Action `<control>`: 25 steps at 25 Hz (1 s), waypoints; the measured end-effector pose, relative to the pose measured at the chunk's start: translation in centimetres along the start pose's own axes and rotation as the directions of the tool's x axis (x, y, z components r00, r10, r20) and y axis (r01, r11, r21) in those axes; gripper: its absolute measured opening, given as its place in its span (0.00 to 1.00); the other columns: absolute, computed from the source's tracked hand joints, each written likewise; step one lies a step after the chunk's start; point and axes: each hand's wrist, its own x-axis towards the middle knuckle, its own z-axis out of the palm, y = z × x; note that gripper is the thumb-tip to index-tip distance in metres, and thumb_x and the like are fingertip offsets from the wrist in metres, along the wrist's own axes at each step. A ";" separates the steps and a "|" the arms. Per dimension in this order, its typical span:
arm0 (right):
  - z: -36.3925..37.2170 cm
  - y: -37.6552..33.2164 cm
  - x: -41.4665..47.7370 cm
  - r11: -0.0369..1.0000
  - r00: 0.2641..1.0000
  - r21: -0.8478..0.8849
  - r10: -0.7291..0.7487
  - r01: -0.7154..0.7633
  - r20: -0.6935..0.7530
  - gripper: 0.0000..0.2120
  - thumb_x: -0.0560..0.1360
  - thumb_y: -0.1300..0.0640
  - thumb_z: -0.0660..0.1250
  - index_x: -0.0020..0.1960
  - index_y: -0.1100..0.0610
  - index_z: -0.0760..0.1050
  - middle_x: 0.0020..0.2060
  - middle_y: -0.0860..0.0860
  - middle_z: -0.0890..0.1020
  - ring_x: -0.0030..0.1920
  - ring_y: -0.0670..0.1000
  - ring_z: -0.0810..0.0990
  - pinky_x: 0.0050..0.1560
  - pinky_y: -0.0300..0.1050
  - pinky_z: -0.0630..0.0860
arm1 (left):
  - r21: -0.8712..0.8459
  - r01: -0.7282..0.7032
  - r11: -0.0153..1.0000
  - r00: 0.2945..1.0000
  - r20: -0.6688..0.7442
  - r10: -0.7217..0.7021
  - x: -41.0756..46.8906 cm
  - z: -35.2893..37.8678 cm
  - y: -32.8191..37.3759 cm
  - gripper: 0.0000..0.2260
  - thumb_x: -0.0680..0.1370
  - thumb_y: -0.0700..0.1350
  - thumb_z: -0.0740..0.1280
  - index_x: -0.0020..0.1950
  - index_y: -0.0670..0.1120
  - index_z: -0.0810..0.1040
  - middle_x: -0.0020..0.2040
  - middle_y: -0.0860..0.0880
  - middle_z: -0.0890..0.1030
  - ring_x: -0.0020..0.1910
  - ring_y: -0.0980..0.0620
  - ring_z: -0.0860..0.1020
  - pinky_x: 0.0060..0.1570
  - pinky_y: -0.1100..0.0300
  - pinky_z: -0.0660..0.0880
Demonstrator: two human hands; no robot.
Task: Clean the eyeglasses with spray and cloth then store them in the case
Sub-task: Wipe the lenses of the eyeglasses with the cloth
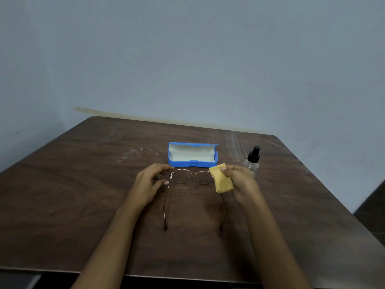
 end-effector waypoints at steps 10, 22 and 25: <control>-0.3 0.0 -1.6 0.994 0.995 0.052 0.098 -0.097 -0.021 0.08 0.75 0.66 0.63 0.54 0.66 0.75 0.35 0.54 0.77 0.35 0.51 0.75 0.36 0.47 0.74 | 0.136 -0.092 0.986 0.994 0.063 0.084 -0.6 -0.1 0.0 0.10 0.68 0.33 0.71 0.46 0.44 0.84 0.52 0.48 0.82 0.52 0.55 0.77 0.53 0.80 0.64; 0.0 -0.9 -1.7 0.947 0.984 0.272 0.148 -0.170 0.099 0.05 0.77 0.66 0.60 0.44 0.62 0.73 0.34 0.58 0.78 0.27 0.51 0.80 0.25 0.46 0.80 | 0.095 -0.117 0.989 0.971 -0.196 0.134 -0.5 0.1 -0.1 0.10 0.70 0.35 0.65 0.46 0.46 0.82 0.44 0.55 0.83 0.45 0.63 0.78 0.46 0.75 0.69; 0.0 -0.5 -1.6 0.913 0.979 0.357 0.162 -0.197 0.124 0.04 0.77 0.66 0.59 0.47 0.63 0.73 0.37 0.59 0.78 0.35 0.56 0.78 0.27 0.49 0.81 | 0.139 -0.110 0.984 0.955 -0.261 0.143 -0.1 0.3 -0.4 0.07 0.70 0.33 0.66 0.45 0.40 0.82 0.44 0.47 0.83 0.44 0.62 0.77 0.47 0.78 0.67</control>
